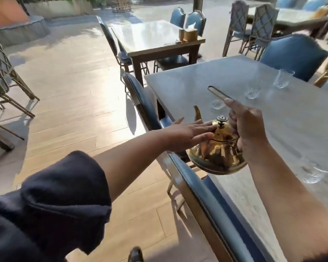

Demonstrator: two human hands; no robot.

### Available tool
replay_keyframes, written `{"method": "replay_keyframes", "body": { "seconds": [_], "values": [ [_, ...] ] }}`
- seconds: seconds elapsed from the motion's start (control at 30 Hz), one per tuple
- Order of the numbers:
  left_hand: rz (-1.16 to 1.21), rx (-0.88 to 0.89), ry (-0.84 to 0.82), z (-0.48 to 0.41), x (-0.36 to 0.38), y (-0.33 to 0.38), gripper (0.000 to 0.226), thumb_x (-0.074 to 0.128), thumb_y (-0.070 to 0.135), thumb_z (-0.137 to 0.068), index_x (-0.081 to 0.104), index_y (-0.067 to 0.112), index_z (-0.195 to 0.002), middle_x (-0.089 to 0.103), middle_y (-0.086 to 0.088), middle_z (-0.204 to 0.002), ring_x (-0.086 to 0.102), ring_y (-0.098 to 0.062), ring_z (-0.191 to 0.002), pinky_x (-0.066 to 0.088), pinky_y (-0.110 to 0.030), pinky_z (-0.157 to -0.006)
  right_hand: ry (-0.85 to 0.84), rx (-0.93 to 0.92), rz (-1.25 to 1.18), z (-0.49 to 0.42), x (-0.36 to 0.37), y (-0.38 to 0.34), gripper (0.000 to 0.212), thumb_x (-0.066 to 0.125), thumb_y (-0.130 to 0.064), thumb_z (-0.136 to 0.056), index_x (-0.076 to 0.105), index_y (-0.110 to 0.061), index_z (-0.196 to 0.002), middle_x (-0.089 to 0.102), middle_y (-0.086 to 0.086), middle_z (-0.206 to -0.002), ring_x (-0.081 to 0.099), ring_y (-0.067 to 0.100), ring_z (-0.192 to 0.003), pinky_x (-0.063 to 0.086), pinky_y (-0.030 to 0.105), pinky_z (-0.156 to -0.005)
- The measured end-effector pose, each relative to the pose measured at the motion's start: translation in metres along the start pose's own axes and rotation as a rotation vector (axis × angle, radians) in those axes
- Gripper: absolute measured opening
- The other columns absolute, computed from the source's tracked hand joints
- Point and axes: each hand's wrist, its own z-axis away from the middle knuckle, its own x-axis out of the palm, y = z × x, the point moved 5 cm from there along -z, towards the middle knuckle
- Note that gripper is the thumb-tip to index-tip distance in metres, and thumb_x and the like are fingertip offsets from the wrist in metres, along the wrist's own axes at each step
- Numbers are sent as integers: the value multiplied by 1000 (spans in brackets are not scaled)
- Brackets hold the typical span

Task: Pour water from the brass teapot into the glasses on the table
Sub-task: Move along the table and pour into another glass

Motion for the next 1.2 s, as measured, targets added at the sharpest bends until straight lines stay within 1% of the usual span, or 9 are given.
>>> {"method": "replay_keyframes", "body": {
  "seconds": [0.1, 0.17, 0.33, 0.43, 0.53, 0.67, 0.8, 1.0, 1.2],
  "values": [
    [8, 78, -22, -12, -10, -25, 50, 17, 44, -99, 14, 33, -148, 11, 11, -157, 3, -13, -145, -14, -48, -111, 62, 20, -8, -17, 13, 2, 49, 63, -31, -82, 37, -22, -42, 28, -10, -35, 20, 8, -32, 16, 17, -34],
    [-7, 140, -28, -22, -15, -40, 50, 17, 44, -99, 12, 33, -148, 9, 10, -157, 2, -14, -145, -12, -50, -112, 97, 15, 7, -27, 20, 2, 51, 62, -33, -82, 36, -22, -40, 27, -10, -35, 18, 9, -32, 14, 17, -35],
    [3, 254, -64, -51, -16, -71, 53, 17, 46, -99, 9, 32, -149, 4, 8, -158, 0, -13, -145, -10, -48, -113, 185, 24, 51, -55, 30, 13, 55, 61, -35, -83, 38, -20, -35, 27, -9, -33, 17, 9, -31, 14, 17, -35],
    [29, 302, -114, -76, -18, -84, 52, 18, 46, -99, 12, 32, -149, 7, 8, -158, 1, -12, -145, -9, -46, -113, 252, 59, 72, -74, 28, 25, 56, 61, -36, -83, 37, -20, -35, 26, -9, -32, 17, 10, -29, 15, 16, -34],
    [48, 343, -141, -100, -19, -97, 51, 18, 47, -99, 15, 33, -148, 10, 9, -157, 1, -10, -144, -8, -44, -113, 281, 83, 87, -92, 25, 35, 55, 61, -36, -83, 37, -19, -37, 26, -8, -32, 16, 10, -29, 16, 16, -34],
    [46, 398, -174, -132, -16, -110, 54, 18, 49, -98, 12, 34, -148, 6, 11, -157, -2, -8, -144, -10, -46, -113, 329, 89, 106, -116, 21, 43, 51, 61, -34, -84, 35, -20, -43, 26, -8, -31, 15, 10, -29, 16, 15, -33],
    [16, 442, -240, -162, -20, -114, 58, 19, 53, -95, 6, 34, -149, 1, 10, -158, -3, -11, -144, -10, -47, -114, 395, 105, 105, -139, 14, 45, 52, 61, -33, -85, 35, -21, -42, 26, -8, -31, 15, 10, -28, 16, 15, -33],
    [-39, 540, -299, -205, -42, -122, 59, 21, 53, -96, 1, 36, -148, -3, 12, -157, -4, -11, -144, -10, -47, -114, 505, 111, 128, -173, 11, 34, 51, 60, -33, -84, 34, -21, -41, 25, -8, -31, 16, 9, -28, 14, 15, -34],
    [-30, 616, -341, -234, -55, -133, 60, 22, 54, -95, -3, 37, -147, -5, 13, -157, -7, -12, -144, -8, -48, -115, 553, 159, 259, -204, 16, 22, 46, 59, -32, -84, 34, -18, -48, 26, -9, -31, 16, 9, -28, 14, 15, -34]
  ]
}}
